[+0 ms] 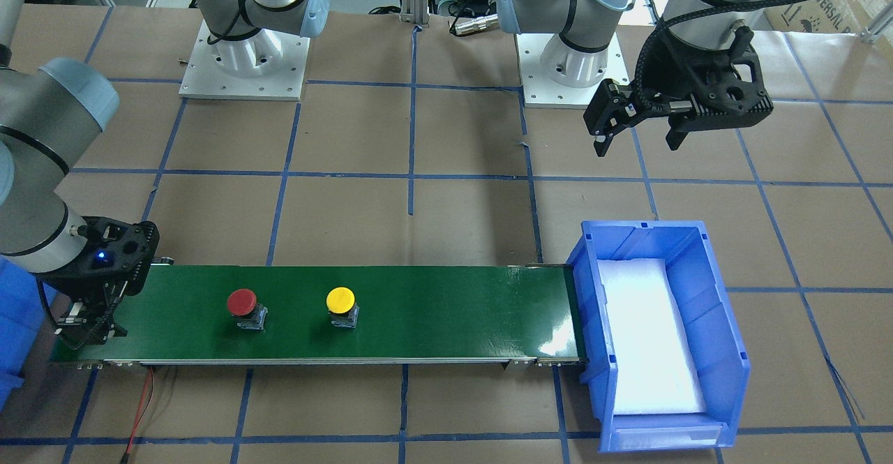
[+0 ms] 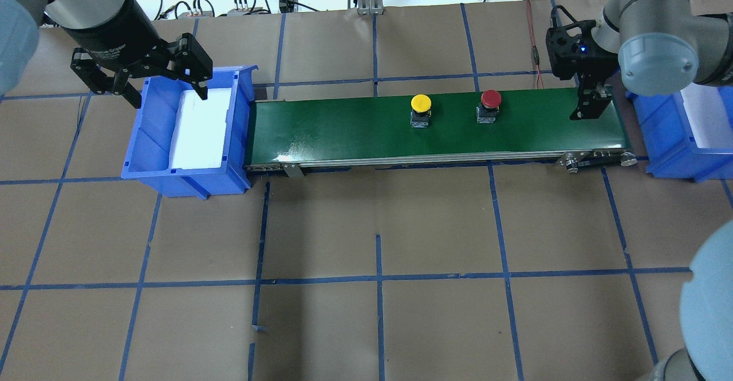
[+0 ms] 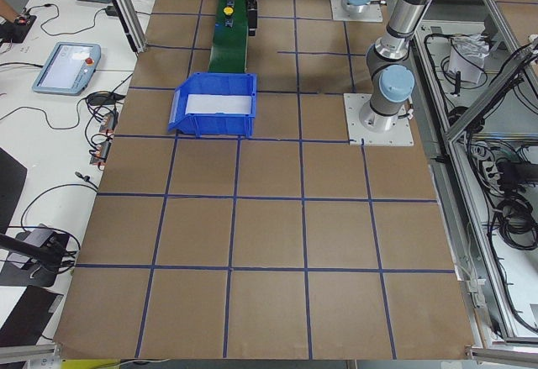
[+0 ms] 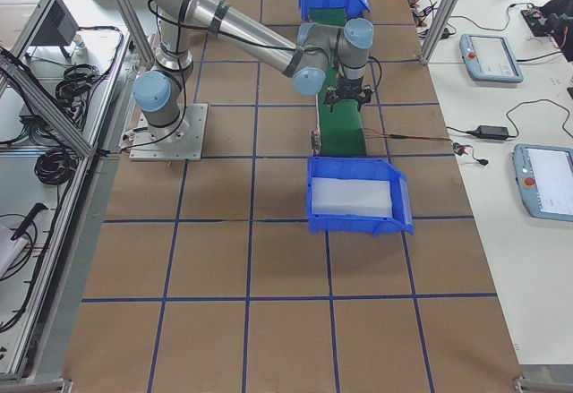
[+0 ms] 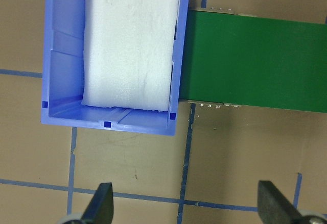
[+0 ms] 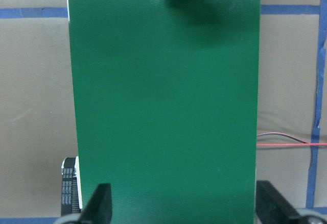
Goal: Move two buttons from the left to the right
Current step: 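Hold the right gripper open over the belt as the red button arrives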
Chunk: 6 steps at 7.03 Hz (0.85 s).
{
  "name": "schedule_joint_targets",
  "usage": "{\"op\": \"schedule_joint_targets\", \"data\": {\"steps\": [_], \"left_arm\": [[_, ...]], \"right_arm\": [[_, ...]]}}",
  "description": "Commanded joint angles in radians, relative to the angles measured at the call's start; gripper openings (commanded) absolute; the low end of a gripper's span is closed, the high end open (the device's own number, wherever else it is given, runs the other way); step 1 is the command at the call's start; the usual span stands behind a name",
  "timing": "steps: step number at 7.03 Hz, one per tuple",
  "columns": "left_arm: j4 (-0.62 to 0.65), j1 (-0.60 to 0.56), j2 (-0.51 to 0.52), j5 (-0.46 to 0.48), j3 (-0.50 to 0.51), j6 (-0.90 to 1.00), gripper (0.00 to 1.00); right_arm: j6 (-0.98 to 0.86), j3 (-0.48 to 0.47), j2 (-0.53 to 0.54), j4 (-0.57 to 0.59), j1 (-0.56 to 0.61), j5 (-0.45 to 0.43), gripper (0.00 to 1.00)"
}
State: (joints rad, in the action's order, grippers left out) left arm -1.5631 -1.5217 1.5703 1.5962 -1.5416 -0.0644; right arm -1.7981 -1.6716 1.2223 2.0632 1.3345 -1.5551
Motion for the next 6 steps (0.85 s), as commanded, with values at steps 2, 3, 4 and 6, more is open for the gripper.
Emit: {"op": "schedule_joint_targets", "data": {"steps": [2, 3, 4, 6], "left_arm": [[0.000, 0.000, 0.001, 0.001, 0.000, 0.000, 1.00], [0.000, 0.000, 0.001, 0.001, 0.000, 0.000, 1.00], [0.000, 0.000, 0.002, 0.001, 0.001, 0.000, 1.00], [0.002, 0.000, 0.002, 0.001, 0.000, 0.000, 1.00]], "right_arm": [[0.002, -0.007, 0.005, 0.011, 0.000, 0.003, 1.00], [0.002, -0.007, 0.005, 0.017, 0.002, 0.001, 1.00], [0.002, -0.013, 0.005, 0.018, 0.002, 0.003, 1.00], [0.002, -0.054, 0.005, 0.083, 0.002, 0.016, 1.00]]}}
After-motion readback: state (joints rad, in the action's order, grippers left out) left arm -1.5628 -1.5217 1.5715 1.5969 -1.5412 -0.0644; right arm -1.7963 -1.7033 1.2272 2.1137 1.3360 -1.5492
